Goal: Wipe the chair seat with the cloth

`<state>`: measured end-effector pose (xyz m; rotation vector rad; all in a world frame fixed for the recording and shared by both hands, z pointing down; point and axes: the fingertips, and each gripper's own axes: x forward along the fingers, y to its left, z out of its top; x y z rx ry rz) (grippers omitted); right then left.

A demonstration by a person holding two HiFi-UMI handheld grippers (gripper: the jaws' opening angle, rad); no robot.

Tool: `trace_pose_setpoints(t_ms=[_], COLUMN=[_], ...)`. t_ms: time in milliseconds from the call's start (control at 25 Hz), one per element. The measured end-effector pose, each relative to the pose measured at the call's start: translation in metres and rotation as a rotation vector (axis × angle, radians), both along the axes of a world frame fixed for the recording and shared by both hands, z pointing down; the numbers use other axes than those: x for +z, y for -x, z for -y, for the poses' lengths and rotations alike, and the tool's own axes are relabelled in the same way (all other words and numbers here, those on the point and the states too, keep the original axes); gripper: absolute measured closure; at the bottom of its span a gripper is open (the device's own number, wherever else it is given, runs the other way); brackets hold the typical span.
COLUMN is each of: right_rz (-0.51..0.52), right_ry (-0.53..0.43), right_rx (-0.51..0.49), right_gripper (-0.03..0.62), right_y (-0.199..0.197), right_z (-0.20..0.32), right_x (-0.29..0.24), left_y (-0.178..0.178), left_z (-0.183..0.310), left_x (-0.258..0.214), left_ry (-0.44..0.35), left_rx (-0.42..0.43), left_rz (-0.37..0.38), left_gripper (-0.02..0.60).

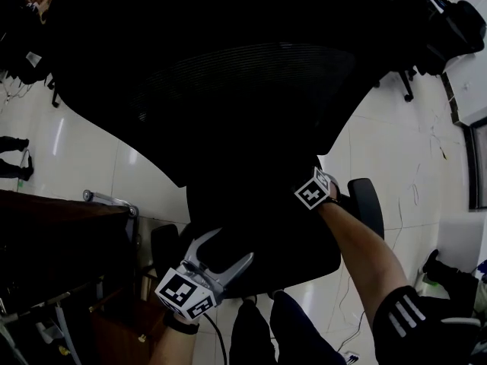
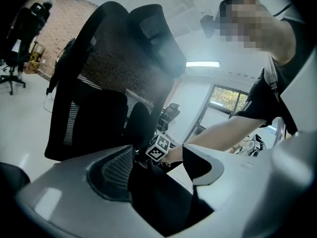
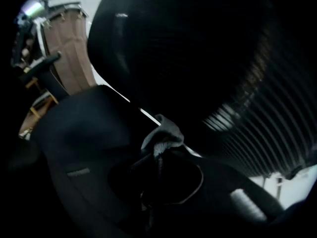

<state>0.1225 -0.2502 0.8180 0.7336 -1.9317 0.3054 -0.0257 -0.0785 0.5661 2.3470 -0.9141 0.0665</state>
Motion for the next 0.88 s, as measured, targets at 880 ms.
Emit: trace_pose_setpoints(t_ms=[880], right_rz=[0.157], right_ry=[0.178], right_rx=[-0.366], right_gripper=[0.563], right_y=[0.238], right_z=[-0.134], right_x=[0.027], left_y=[0.055], left_z=[-0.043], left_x=[0.015], left_ry=[0.074], left_rx=[-0.133], left_rz=[-0.030], left_gripper=[0.242])
